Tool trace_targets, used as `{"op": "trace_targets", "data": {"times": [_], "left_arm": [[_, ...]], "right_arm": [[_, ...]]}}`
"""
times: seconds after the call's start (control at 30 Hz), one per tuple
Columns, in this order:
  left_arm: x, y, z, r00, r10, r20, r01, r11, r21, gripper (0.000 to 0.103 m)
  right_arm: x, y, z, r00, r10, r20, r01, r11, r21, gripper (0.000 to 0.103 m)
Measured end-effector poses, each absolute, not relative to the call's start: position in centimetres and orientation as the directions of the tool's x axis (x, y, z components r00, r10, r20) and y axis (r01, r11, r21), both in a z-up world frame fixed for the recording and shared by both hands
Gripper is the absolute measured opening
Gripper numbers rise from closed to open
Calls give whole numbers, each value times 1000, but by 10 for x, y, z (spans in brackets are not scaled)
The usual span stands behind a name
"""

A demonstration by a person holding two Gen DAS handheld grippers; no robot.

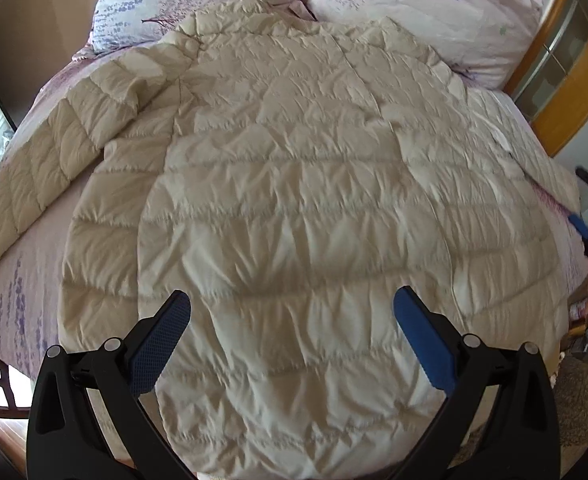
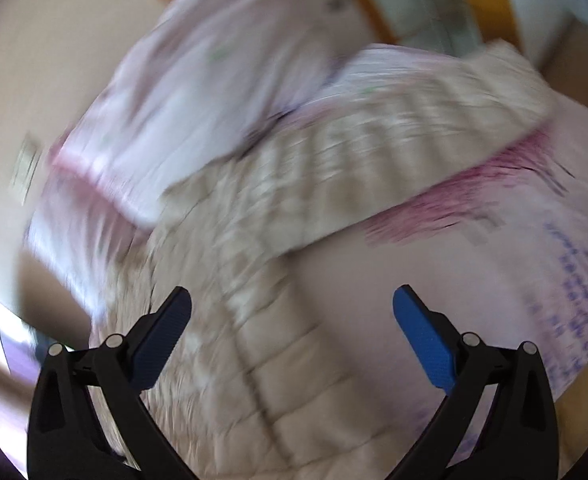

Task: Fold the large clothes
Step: 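Reach the right gripper to the jacket sleeve and grasp its cuff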

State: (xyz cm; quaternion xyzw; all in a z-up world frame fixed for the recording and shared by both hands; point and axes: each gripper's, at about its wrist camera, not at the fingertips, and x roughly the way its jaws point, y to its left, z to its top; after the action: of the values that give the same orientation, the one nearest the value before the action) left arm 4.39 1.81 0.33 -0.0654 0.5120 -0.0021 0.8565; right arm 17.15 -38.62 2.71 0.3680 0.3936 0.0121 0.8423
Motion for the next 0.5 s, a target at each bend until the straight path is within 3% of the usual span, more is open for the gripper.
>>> {"op": "trace_targets", "data": {"times": [0.13,0.33,0.5], "left_arm": [[57,27,14,540,0,-841,-95,994,-61,102],[74,46,31,639,-42,-768,-81,989,-121,102],[89,54,36,674,-69,-735,-54,988,-142,102]], "right_arm": [[184,-441,9,703,259,-662,395,632,667,78],[197,-508,-25,714,219,-665,529,452,718,59],[203,-547,-40,713,155,-684,591,392,705,53]]}}
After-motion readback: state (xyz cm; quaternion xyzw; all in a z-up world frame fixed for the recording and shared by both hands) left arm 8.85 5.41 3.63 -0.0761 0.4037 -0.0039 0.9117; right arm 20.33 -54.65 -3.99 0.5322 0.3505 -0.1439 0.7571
